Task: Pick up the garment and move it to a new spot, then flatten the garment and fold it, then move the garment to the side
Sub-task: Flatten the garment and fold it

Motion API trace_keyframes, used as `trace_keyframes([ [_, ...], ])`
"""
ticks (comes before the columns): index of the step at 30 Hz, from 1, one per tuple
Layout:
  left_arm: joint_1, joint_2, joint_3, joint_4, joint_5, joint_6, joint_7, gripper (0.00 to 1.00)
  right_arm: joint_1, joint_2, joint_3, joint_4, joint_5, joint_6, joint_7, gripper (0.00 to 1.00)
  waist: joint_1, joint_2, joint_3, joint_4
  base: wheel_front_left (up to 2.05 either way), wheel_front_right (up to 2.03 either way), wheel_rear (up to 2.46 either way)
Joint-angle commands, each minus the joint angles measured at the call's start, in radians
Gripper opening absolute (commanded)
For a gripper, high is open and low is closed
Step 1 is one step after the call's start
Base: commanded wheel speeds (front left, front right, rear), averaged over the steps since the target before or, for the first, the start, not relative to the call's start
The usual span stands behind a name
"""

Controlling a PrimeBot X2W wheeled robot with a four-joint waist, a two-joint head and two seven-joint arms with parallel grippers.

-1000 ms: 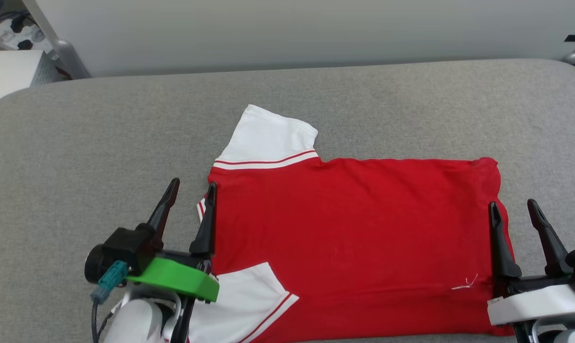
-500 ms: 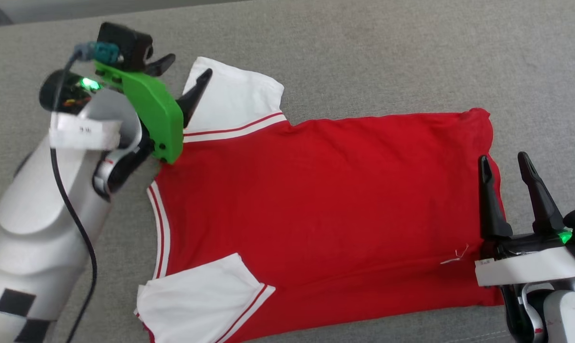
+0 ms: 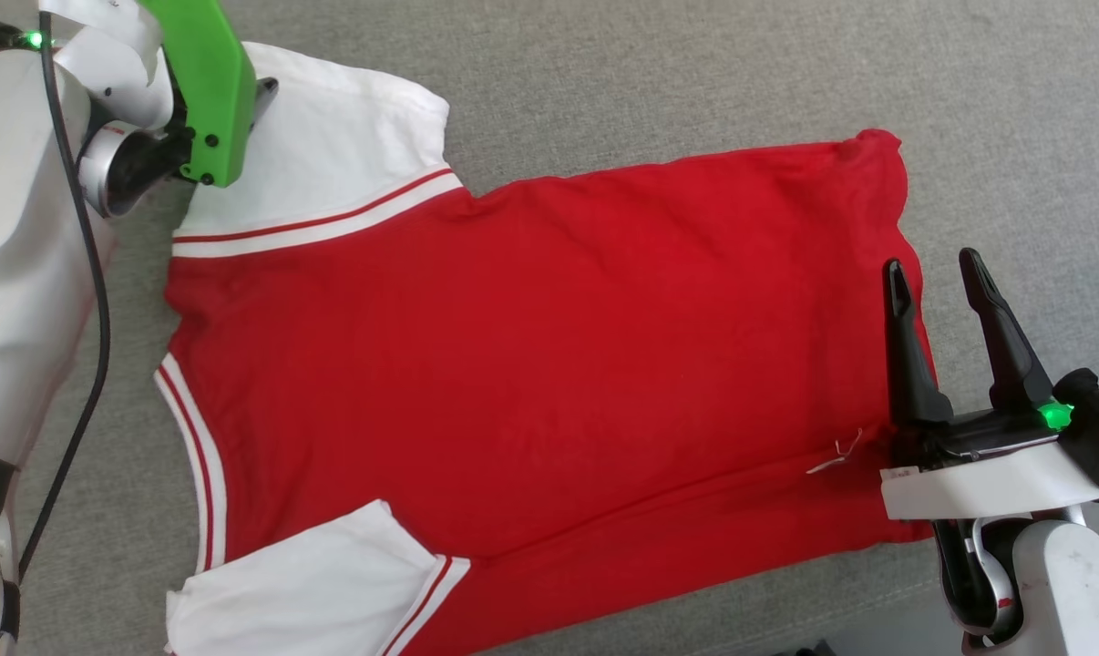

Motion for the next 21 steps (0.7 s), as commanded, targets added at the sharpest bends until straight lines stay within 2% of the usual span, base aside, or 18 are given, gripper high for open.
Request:
trace_keyframes([
  [1,-0.021,0.005,-0.006,0.027,0.002,-0.003,-0.006,1.00,-0.017,0.005,0.006,0.001,0.008,-0.001,-0.010,1.00,-0.0001,0.0000,0.030,-0.026,0.00,0.00,0.00],
  [6,-0.030,-0.003,-0.030,0.107,-0.020,-0.003,-0.012,1.00,-0.018,0.006,0.017,0.006,0.009,-0.001,-0.015,1.00,-0.0001,0.0000,0.045,-0.034,0.00,0.00,0.00],
  [8,-0.018,-0.012,-0.051,0.122,-0.047,-0.003,0.027,1.00,-0.016,0.008,0.016,0.007,0.008,-0.001,-0.016,1.00,-0.0001,0.0000,0.045,-0.033,0.00,0.00,0.00],
  [9,-0.012,-0.013,-0.068,0.119,-0.066,-0.003,0.057,0.06,-0.015,0.008,0.014,0.010,0.008,-0.001,-0.017,1.00,-0.0001,0.0000,0.044,-0.032,0.00,0.00,0.00],
  [10,-0.008,-0.013,-0.077,0.113,-0.082,-0.003,0.074,0.00,-0.015,0.007,0.013,0.012,0.008,-0.001,-0.017,1.00,-0.0001,0.0000,0.043,-0.030,0.00,0.00,0.00],
  [15,-0.004,-0.009,-0.086,0.094,-0.126,-0.003,0.024,0.00,-0.019,0.001,0.007,0.023,0.002,-0.001,-0.018,1.00,-0.0001,0.0000,0.027,-0.018,0.00,0.00,0.00],
  [21,-0.010,-0.025,-0.053,0.120,-0.159,-0.003,-0.062,0.00,-0.019,-0.015,-0.003,0.030,0.000,-0.001,-0.004,1.00,-0.0001,0.0000,-0.022,-0.001,0.00,0.00,0.00],
])
